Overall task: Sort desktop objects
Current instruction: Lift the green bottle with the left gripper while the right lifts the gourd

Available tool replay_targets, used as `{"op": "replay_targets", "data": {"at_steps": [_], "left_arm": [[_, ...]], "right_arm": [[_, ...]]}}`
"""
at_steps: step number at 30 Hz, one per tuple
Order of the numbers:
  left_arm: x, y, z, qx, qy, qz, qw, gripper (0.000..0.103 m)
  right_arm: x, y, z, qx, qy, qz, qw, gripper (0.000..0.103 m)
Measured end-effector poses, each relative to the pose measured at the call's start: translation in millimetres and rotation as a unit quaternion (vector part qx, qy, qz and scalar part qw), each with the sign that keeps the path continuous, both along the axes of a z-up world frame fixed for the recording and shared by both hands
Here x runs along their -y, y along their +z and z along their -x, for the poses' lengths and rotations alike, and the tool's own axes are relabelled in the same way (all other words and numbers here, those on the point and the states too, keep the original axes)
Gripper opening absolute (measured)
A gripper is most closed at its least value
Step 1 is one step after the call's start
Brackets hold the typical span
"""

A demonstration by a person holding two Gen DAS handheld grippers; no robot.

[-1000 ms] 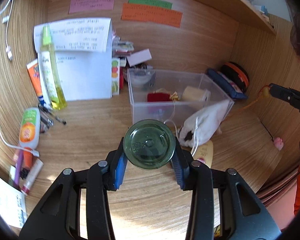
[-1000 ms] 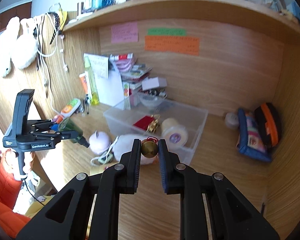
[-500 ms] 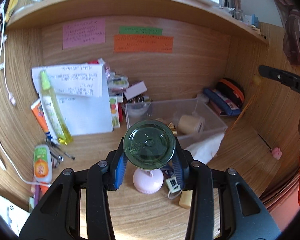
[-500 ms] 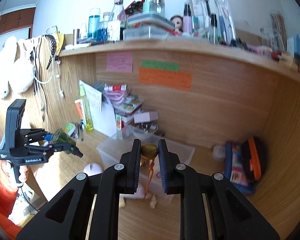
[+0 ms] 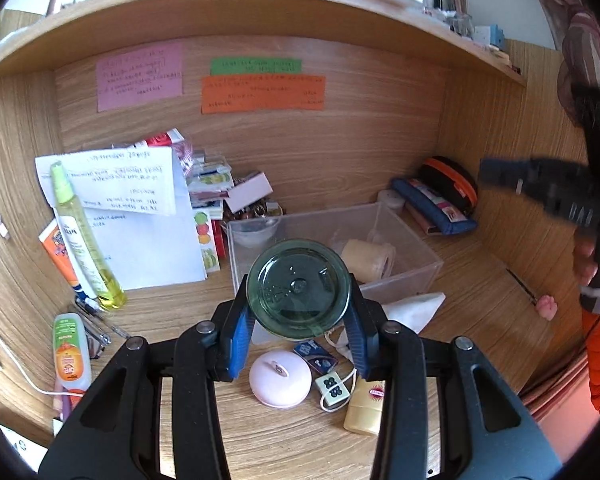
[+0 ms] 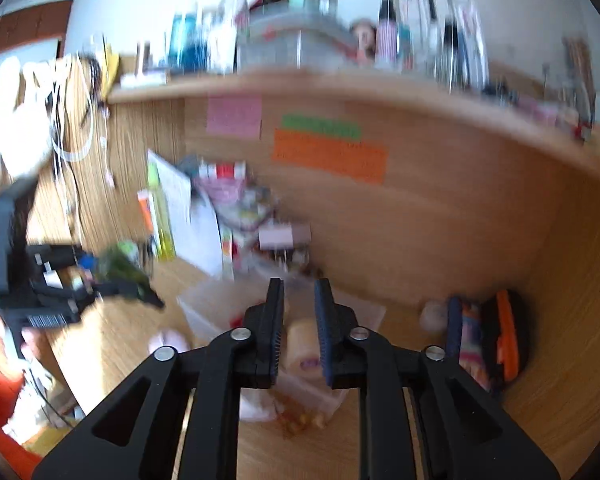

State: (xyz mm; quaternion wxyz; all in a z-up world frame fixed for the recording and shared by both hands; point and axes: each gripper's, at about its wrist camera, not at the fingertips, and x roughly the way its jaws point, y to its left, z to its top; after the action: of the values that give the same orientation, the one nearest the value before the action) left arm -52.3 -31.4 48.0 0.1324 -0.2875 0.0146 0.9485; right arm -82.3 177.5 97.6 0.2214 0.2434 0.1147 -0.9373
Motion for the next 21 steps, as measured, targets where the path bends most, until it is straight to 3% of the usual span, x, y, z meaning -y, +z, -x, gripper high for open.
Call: {"op": "replay_targets", "data": {"at_steps": [3, 11, 14, 21], "left_arm": [[1, -8, 2, 0.009, -0.002, -0.006, 0.9999, 0.041], [3, -28, 9, 0.034, 0.001, -0.023, 0.9992, 0.041], [4, -34, 11, 0.041, 0.003, -0.031, 0.9987, 0.041], [5, -39, 19, 0.048, 0.003, -0.035, 0.9982, 0.041]], "right_arm": [[-6, -40, 4, 0.03, -0.021, -0.027, 0.999, 0.039], [-22, -150, 36, 0.188, -0.042, -0.046, 0.98, 0.039], [-18, -168, 42, 0.219, -0.021, -0.032, 0.975, 0.039], [-6, -183, 55, 0.239, -0.016, -0.033, 0.97, 0.038]]}}
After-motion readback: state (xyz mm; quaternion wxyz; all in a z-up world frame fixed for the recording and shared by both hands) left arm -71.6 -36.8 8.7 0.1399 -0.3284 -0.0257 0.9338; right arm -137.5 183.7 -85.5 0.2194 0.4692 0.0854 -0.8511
